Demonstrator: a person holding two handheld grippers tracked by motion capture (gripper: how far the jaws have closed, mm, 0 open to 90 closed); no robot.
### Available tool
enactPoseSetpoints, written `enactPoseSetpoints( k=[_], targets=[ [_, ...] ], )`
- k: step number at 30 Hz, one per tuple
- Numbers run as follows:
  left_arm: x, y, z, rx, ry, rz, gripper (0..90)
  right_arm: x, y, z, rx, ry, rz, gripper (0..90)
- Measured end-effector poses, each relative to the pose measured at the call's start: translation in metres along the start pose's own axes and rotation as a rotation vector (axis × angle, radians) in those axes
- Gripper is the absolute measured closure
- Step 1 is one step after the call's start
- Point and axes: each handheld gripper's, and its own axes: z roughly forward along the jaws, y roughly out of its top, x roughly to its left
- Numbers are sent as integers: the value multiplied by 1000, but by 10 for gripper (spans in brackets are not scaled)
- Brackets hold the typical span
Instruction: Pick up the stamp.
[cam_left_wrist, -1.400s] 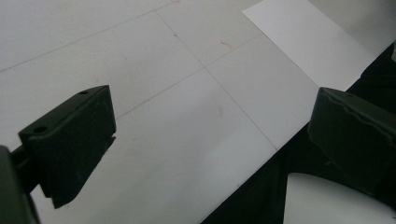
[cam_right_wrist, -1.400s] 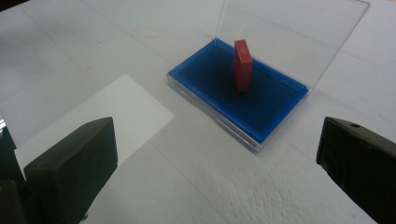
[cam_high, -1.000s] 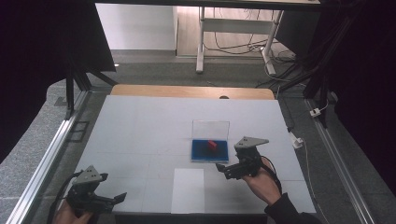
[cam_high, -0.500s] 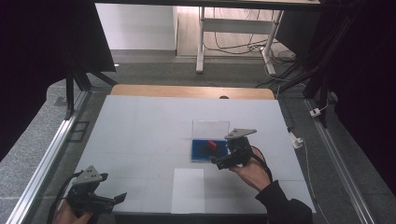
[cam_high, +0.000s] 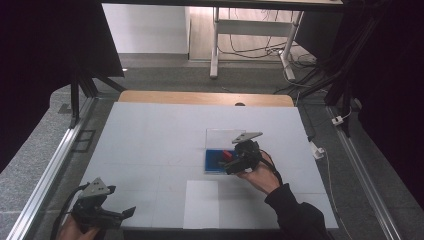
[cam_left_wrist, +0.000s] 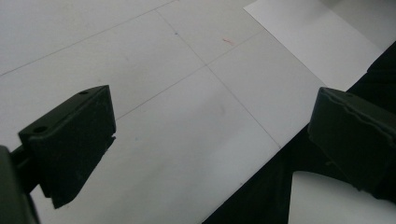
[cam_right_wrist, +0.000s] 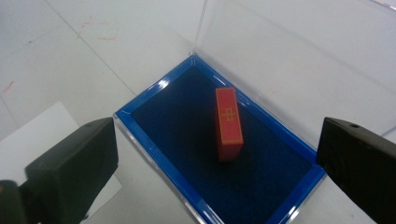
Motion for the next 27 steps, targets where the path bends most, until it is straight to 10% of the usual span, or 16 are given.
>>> enactPoseSetpoints(
  k=[13, 27],
  targets=[
    [0, 0, 0, -1, 1, 1, 13, -11, 8, 11, 34, 17, -24, 549],
    [1, 0, 0, -2, -7, -6, 13, -11, 13, 16, 59, 29, -31, 797]
  ],
)
